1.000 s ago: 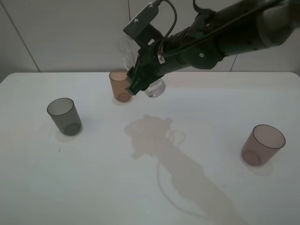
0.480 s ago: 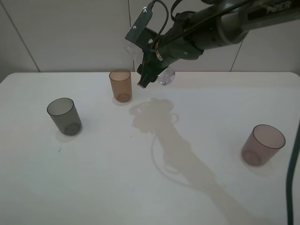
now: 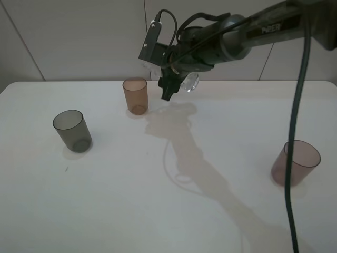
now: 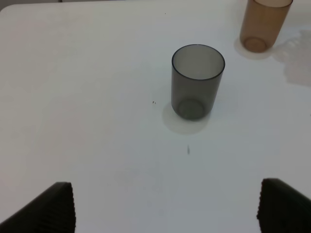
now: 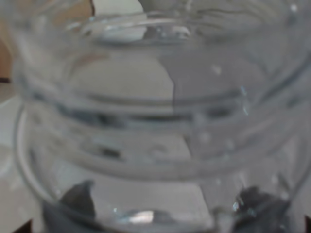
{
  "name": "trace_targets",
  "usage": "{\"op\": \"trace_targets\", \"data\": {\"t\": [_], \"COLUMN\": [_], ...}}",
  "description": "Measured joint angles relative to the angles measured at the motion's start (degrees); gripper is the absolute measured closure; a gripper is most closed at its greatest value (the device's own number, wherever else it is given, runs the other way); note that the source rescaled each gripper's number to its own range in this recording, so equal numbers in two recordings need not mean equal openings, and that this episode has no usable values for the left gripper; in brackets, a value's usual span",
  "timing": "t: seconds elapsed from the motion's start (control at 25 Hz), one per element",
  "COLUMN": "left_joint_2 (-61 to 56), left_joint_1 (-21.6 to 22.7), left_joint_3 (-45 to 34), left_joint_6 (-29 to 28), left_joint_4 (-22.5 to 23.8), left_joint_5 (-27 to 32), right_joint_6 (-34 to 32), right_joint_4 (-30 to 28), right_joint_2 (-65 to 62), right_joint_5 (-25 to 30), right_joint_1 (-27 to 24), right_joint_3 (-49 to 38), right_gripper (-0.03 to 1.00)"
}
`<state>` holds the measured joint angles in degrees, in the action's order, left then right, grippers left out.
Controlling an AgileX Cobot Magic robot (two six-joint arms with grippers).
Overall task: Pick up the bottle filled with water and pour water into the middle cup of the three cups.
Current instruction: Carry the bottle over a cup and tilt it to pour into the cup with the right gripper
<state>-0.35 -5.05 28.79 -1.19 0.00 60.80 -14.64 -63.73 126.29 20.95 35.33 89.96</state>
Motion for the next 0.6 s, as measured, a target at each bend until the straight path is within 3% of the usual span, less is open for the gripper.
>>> {"op": "trace_targets", "data": {"t": [0.4, 0.6], "left_joint_2": [0.0, 0.0], "left_joint_1": [0.0, 0.0], "left_joint_3": [0.0, 0.0], "left_joint_6": [0.0, 0.0], "left_joint_4": [0.0, 0.0], "left_joint_5": [0.0, 0.0], "right_joint_6": [-0.7, -7.7], "right_joint_4": [-11.1, -19.4], "right_joint_2": [2.6, 3.3], "right_joint_5": [1.8, 2.9], "right_joint_1": [0.0, 0.3], "right_joint_3": [0.4, 0.4], "right_gripper": [0.97, 0.97]}}
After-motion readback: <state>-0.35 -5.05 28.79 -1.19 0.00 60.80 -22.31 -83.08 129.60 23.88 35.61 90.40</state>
